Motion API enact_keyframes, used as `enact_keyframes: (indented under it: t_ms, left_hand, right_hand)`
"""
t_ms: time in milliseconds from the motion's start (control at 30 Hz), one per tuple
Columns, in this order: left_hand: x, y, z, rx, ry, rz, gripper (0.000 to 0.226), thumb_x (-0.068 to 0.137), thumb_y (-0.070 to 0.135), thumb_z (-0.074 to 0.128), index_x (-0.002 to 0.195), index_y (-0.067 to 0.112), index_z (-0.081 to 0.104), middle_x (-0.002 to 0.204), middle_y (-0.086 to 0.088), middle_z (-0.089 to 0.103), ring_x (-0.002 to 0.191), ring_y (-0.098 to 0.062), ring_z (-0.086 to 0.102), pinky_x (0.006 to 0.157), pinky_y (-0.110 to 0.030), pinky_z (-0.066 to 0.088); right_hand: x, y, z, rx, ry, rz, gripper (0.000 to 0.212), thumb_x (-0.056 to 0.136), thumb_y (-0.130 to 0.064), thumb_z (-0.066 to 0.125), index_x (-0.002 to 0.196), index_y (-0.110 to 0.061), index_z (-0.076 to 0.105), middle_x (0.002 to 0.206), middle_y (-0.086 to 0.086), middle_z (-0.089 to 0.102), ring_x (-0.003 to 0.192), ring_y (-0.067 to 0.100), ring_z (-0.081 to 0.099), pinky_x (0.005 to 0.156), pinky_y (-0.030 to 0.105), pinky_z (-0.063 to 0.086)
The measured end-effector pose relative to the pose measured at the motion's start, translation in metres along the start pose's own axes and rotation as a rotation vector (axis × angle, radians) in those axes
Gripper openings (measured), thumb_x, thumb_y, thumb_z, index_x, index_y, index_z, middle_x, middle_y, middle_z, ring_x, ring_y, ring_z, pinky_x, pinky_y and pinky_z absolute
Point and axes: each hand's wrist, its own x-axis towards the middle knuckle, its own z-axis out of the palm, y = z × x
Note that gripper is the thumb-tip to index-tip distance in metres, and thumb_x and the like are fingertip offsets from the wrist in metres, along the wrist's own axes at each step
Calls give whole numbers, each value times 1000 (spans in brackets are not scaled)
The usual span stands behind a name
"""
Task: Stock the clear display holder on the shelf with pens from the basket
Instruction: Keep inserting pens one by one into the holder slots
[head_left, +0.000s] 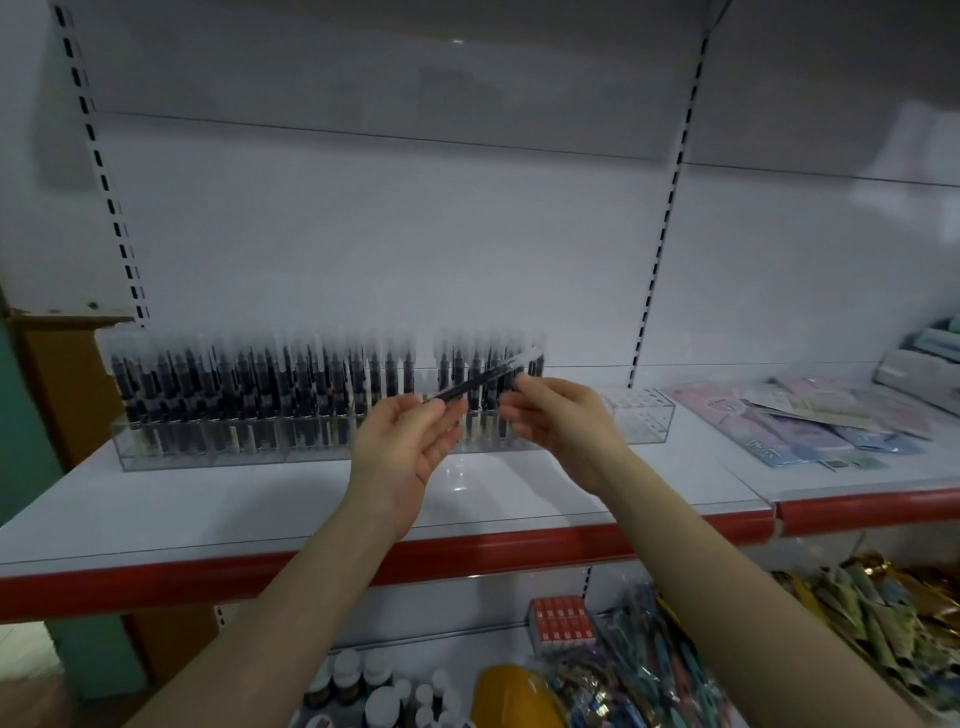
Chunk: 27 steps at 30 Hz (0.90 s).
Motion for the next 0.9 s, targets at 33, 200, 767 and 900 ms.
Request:
enact_keyframes:
  t_ms: [33,200,767,900]
  left_hand:
    - [-1,-3,3,67,-15,23,17,90,-3,52,82,10,45,97,-19,64,84,-18,71,72,-26,58]
    - [-8,-10,9,450,-103,195,16,87,3,60,86,13,48,86,-13,65,78,-19,62,74,-30,50]
    - [-4,-43,-12,1631,-404,191,62,81,57,58,132,23,49,140,7,47,127,-11,42,103,-25,33]
    - [-3,-44,-13,1685,-404,208,57,82,59,55,126,23,55,135,7,50,123,-10,44,100,-25,35]
  right_hand:
    - [-1,0,2,70,-7,18,19,91,-17,58,100,0,61,84,10,67,70,13,66,64,21,55]
    - [1,-4,1,268,11,35,11,93,-13,55,90,-3,60,83,10,66,69,15,69,60,19,56]
    - [45,-35,-46,-486,424,-378,13,91,-13,55,102,-12,61,89,6,65,81,19,65,79,31,52]
    - [61,-33,-43,-541,382,-385,19,91,-10,54,107,-5,61,93,10,67,81,19,63,82,32,52]
